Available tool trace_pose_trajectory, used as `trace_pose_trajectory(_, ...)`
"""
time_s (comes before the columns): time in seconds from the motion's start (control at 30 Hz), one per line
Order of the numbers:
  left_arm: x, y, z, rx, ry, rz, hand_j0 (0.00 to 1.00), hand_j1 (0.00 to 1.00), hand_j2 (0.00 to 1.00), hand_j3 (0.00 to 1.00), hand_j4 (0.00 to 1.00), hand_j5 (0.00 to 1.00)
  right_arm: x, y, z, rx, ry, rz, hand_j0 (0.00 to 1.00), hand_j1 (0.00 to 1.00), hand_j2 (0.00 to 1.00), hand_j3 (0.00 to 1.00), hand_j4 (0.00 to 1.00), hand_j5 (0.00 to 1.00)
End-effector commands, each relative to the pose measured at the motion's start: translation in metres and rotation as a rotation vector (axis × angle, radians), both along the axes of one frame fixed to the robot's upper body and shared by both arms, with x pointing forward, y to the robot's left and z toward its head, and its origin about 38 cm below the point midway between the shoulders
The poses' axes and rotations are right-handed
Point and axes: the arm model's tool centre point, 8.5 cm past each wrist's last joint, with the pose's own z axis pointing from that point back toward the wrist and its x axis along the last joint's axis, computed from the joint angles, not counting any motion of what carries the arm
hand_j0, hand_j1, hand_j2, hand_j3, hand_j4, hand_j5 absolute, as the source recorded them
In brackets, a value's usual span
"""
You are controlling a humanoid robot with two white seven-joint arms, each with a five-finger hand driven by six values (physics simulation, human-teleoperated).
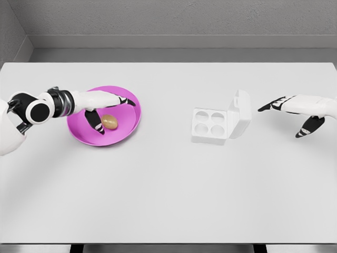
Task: Pack egg into the box and close the box lid
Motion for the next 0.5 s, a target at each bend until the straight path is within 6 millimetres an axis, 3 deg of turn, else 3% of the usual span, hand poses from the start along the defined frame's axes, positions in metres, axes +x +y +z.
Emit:
trace_pose_trajectory(0.0,0.0004,0.0006,0.0003,-0.002,-0.001,0.003,1.00,1.00,1.00,1.00,1.00,1.00,-0.0006,-0.0003,0.0023,0.002,-0.002,0.000,1.00,1.00,1.00,1.00,1.00,1.00)
trace_pose_trajectory(0.47,-0.0014,0.0004,-0.0036,-0.007,0.011,0.007,0.97,0.97,0.97,0.97,0.97,0.97,-0.0015,-0.0031,0.0037,-0.003,-0.003,-0.004,1.00,1.00,1.00,1.00,1.00,1.00)
